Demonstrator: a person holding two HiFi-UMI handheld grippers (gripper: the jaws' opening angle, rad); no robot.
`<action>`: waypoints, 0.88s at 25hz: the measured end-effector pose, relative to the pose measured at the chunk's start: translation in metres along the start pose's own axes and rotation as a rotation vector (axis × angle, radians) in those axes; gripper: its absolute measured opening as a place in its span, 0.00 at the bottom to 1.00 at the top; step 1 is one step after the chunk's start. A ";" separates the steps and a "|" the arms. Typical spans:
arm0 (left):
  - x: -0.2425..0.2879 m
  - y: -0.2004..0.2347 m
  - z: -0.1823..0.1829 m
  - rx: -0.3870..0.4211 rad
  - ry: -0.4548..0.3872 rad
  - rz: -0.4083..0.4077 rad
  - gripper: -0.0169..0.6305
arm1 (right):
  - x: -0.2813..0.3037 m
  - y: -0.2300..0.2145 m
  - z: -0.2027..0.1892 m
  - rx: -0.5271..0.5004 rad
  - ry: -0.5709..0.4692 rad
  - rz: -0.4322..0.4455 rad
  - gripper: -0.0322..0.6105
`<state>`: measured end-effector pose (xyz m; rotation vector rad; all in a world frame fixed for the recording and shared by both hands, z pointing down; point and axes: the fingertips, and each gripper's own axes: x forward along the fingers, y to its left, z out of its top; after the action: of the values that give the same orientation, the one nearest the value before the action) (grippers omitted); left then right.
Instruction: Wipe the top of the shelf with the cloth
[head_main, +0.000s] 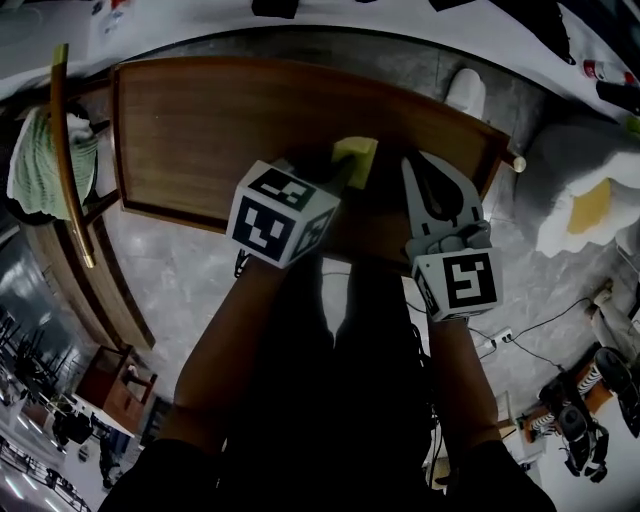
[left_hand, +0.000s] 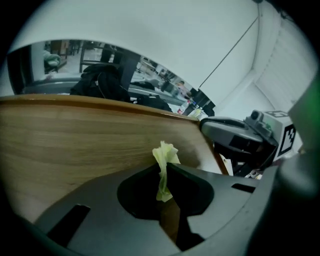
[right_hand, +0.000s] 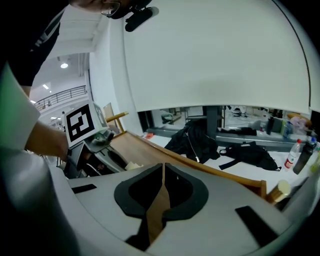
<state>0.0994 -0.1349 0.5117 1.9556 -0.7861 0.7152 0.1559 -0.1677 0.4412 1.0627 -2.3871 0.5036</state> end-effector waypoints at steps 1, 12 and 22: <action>-0.006 0.009 -0.002 -0.006 -0.002 0.007 0.08 | 0.006 0.006 0.003 -0.003 -0.002 0.009 0.09; -0.080 0.113 -0.018 -0.008 -0.011 0.104 0.08 | 0.074 0.082 0.027 -0.020 -0.007 0.068 0.09; -0.172 0.236 -0.035 -0.077 -0.047 0.316 0.08 | 0.117 0.121 0.038 -0.046 -0.017 0.100 0.09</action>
<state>-0.1935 -0.1587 0.5217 1.8037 -1.1510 0.8126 -0.0157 -0.1792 0.4584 0.9346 -2.4642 0.4736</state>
